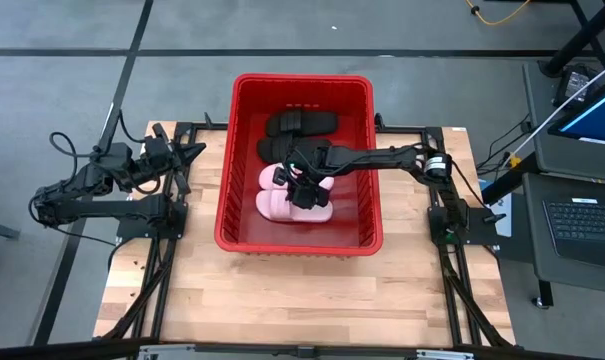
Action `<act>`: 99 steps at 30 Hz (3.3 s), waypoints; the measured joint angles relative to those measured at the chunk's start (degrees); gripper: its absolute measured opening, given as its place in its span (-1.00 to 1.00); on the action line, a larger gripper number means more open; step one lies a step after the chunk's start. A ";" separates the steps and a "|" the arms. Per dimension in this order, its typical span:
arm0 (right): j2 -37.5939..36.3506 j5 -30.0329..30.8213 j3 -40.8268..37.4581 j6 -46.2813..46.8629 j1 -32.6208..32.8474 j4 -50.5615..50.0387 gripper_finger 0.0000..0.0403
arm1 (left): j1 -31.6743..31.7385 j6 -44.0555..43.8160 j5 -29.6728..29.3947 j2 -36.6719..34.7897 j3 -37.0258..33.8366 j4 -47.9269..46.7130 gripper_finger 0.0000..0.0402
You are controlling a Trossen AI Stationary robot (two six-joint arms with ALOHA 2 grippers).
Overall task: Pick and place slides into bin
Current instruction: Put the pink slide into the red bin, then return to Home Position
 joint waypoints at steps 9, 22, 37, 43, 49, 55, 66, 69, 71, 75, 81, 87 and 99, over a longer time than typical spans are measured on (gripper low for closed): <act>0.28 3.31 0.01 6.73 0.09 0.63 -0.83 | 0.00 0.04 -0.06 0.01 0.00 -0.34 -0.99; 0.36 4.30 0.00 14.90 0.29 0.21 -0.42 | 0.02 0.15 0.06 0.00 0.00 -0.34 -0.99; 0.24 10.08 5.66 22.41 3.89 -11.40 -0.48 | 0.02 0.20 3.37 0.00 0.00 -0.80 -0.99; 0.20 9.99 7.85 25.52 3.96 -13.35 -0.50 | 0.02 0.20 4.90 0.00 0.00 -0.86 -0.99; 0.20 10.49 11.66 29.97 4.02 -15.08 -0.50 | 0.02 0.22 5.04 0.00 0.00 -0.86 -0.99; 0.13 17.09 21.70 32.09 4.52 -21.52 -0.50 | 0.00 0.03 5.02 0.00 0.00 -0.84 -0.99; 0.05 18.93 41.11 53.04 5.49 -31.22 -0.93 | 0.02 0.60 4.57 -0.02 0.00 -0.27 -1.00; -3.38 20.84 38.69 58.51 6.64 -29.67 -0.95 | 0.01 0.68 3.81 -0.32 -0.07 -0.38 -0.99; -4.79 22.72 38.53 62.82 7.62 -29.64 -0.97 | 0.00 0.94 4.08 -1.41 -1.87 1.97 -0.99; -5.33 24.92 38.38 69.35 10.37 -29.89 -0.98 | 0.00 2.00 4.50 -6.56 -9.24 7.64 -0.99; -5.44 25.00 38.34 78.57 13.87 -26.79 -0.99 | 0.00 1.10 6.69 -17.84 -19.53 16.71 -0.99; -5.86 30.04 35.65 83.12 17.00 -16.48 -0.99 | -0.07 3.19 11.72 -16.20 -21.53 22.13 -0.99; -6.29 44.17 20.80 94.71 24.55 0.59 -0.99 | -0.05 -0.28 2.42 -17.70 -31.44 31.30 -0.99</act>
